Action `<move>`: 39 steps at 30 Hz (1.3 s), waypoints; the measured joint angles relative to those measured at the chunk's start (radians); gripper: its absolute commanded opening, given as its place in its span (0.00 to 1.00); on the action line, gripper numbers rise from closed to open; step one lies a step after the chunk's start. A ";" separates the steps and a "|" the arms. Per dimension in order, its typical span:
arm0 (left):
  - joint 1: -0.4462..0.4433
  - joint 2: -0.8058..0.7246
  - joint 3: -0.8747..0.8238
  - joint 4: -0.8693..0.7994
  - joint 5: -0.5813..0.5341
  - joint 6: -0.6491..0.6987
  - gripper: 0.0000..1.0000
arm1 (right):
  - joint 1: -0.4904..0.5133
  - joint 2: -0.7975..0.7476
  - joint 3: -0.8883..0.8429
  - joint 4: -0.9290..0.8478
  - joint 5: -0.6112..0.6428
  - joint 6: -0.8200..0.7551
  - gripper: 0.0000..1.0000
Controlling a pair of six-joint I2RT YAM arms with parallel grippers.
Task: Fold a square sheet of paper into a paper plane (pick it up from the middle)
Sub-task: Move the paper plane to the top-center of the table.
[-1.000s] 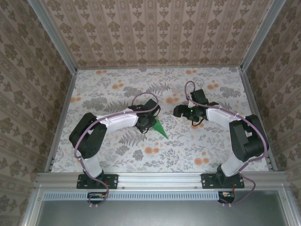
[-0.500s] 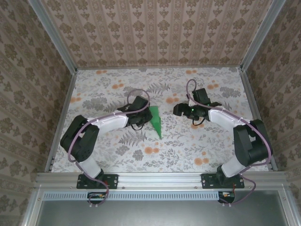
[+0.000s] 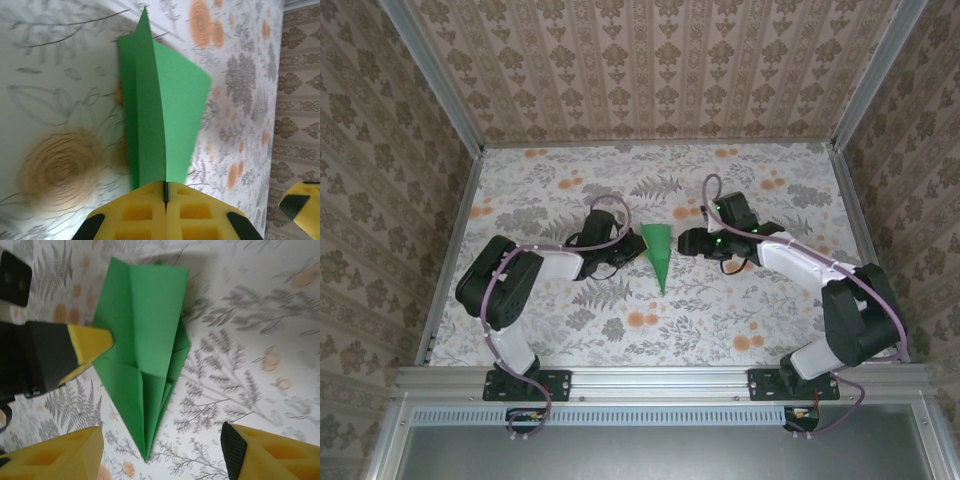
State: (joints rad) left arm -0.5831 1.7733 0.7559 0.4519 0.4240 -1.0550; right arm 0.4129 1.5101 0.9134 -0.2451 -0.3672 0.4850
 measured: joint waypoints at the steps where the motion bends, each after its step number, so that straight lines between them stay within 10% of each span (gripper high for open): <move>1: 0.003 0.000 -0.011 0.006 0.000 0.000 0.00 | 0.020 0.017 0.006 -0.005 0.006 -0.003 0.61; 13: 0.024 -0.025 -0.054 -0.063 -0.015 0.018 0.00 | 0.189 0.192 0.134 -0.058 0.093 -0.020 0.56; 39: 0.035 -0.043 -0.063 -0.123 -0.027 0.039 0.00 | 0.215 0.336 0.222 -0.121 0.038 -0.082 0.69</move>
State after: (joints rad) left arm -0.5480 1.7302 0.6933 0.3286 0.3965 -1.0157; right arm 0.6277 1.8458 1.1355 -0.3660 -0.3290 0.4030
